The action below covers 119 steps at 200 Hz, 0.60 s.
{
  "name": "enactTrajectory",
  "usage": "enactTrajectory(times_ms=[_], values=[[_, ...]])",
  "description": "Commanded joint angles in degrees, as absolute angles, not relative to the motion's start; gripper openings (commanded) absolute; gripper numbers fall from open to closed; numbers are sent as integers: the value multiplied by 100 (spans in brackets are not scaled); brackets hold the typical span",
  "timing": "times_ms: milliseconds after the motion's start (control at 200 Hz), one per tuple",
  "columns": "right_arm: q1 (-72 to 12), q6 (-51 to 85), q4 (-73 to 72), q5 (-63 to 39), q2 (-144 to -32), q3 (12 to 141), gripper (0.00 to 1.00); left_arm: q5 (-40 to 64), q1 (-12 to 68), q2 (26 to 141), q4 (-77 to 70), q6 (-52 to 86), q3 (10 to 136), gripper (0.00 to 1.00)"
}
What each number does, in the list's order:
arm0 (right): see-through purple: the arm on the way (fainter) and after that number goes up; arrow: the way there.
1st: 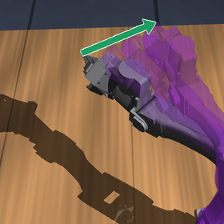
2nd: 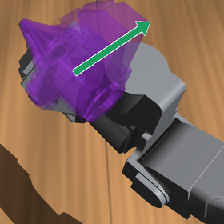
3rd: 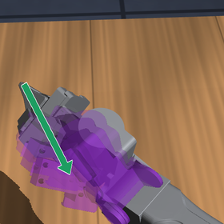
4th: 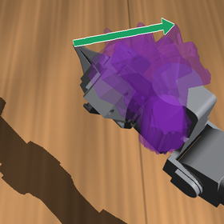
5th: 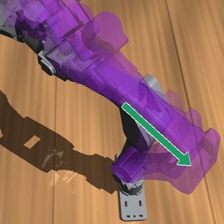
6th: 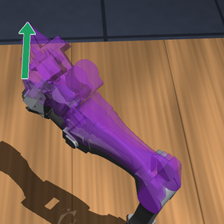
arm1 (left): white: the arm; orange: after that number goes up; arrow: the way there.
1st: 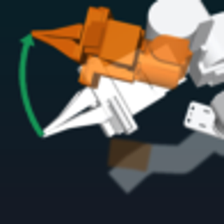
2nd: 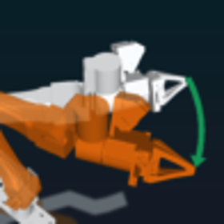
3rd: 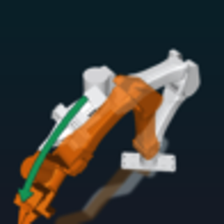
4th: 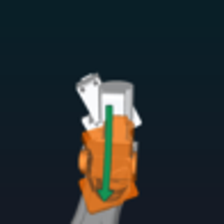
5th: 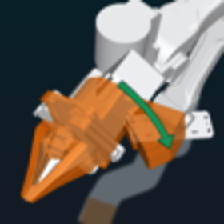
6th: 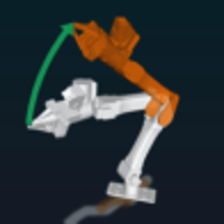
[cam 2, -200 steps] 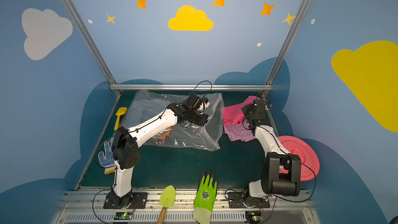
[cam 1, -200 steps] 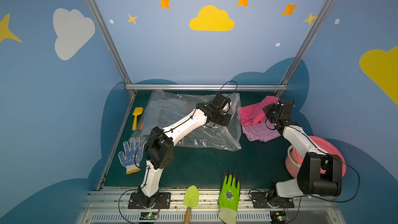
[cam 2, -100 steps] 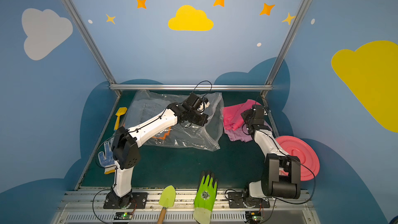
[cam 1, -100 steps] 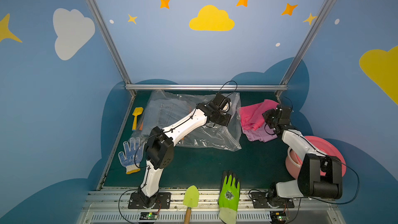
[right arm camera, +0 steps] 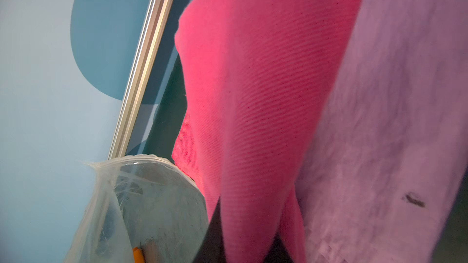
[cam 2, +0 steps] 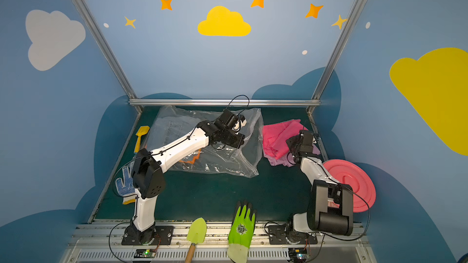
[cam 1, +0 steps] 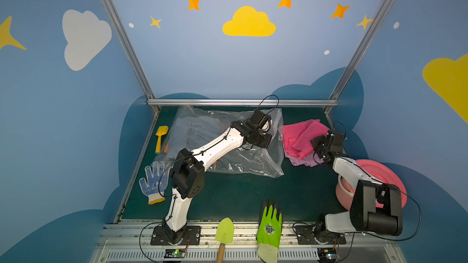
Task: Take the trousers out of the vacuum bag
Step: Place the trousers at the center of the board.
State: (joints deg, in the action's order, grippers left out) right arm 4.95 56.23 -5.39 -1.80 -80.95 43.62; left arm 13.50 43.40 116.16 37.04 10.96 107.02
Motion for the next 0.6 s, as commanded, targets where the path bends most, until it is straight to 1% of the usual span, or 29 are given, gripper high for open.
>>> enactTrajectory(times_ms=[0, 275, 591], values=[[550, 5610, -486, -527, -8006, 4185, 0, 1385, 4300, 11723, 3823, 1099, 10841, 5], [742, 5563, -527, -773, -8006, 3879, 0, 1377, 4305, 11732, 3854, 1099, 10861, 5], [1018, 5577, -554, -960, -7998, 3512, 6, 1363, 4306, 11729, 3875, 1090, 10895, 5]])
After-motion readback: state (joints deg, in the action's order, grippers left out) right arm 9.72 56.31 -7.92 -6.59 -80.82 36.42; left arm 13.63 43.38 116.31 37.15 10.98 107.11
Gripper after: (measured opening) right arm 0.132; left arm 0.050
